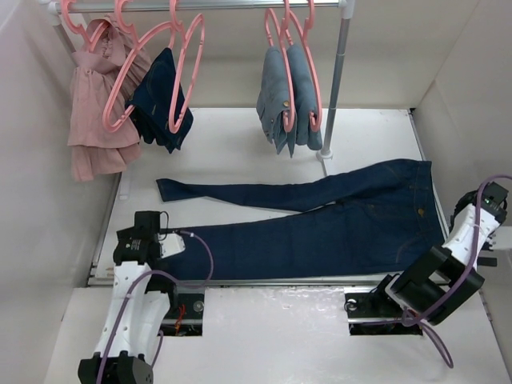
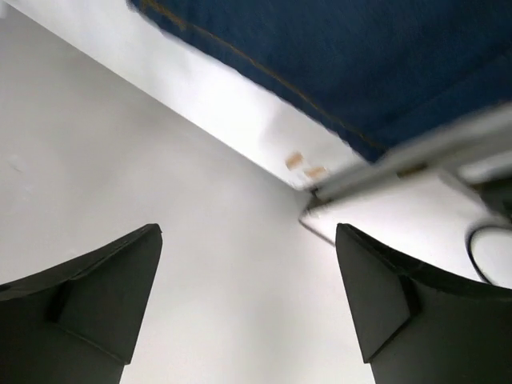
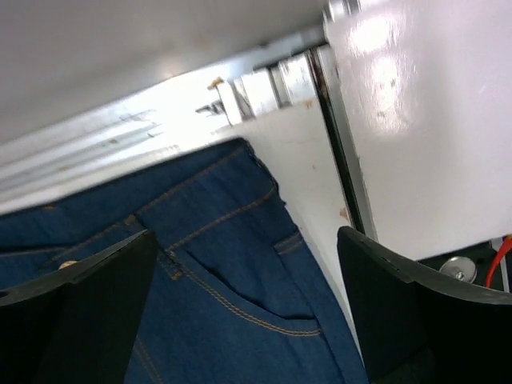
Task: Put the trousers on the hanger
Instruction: Flatten out the trousers at the center of the board.
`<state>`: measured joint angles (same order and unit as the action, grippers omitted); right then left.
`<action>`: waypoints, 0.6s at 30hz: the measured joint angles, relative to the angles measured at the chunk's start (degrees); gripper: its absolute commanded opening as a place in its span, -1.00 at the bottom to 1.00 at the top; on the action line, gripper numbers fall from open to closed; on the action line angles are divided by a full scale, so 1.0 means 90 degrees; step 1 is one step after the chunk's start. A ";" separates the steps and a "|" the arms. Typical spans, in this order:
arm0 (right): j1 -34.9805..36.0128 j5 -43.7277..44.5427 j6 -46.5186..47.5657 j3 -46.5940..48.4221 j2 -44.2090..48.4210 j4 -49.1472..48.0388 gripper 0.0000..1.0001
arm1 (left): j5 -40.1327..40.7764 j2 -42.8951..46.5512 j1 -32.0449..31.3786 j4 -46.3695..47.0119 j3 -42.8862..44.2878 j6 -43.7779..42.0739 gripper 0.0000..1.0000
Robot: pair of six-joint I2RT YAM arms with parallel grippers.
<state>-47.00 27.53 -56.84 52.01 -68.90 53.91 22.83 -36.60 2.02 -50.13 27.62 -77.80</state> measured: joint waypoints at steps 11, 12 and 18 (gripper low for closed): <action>0.1547 0.0495 0.1287 0.0862 0.0119 -0.0874 0.93 | -0.0440 -0.0697 0.0007 0.0622 0.1450 0.0551 0.75; 0.1569 0.0415 0.1423 0.0826 0.0117 -0.1042 0.91 | -0.0619 -0.0906 0.0007 0.0840 0.1394 0.0685 0.75; 0.1756 -0.0257 0.2166 0.0746 -0.0393 -0.1622 0.87 | -0.1457 -0.1787 0.0007 0.2030 0.0804 0.1848 0.73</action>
<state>-31.20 25.21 -37.34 58.72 -72.44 39.31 9.72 -52.69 2.09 -31.86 34.85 -61.17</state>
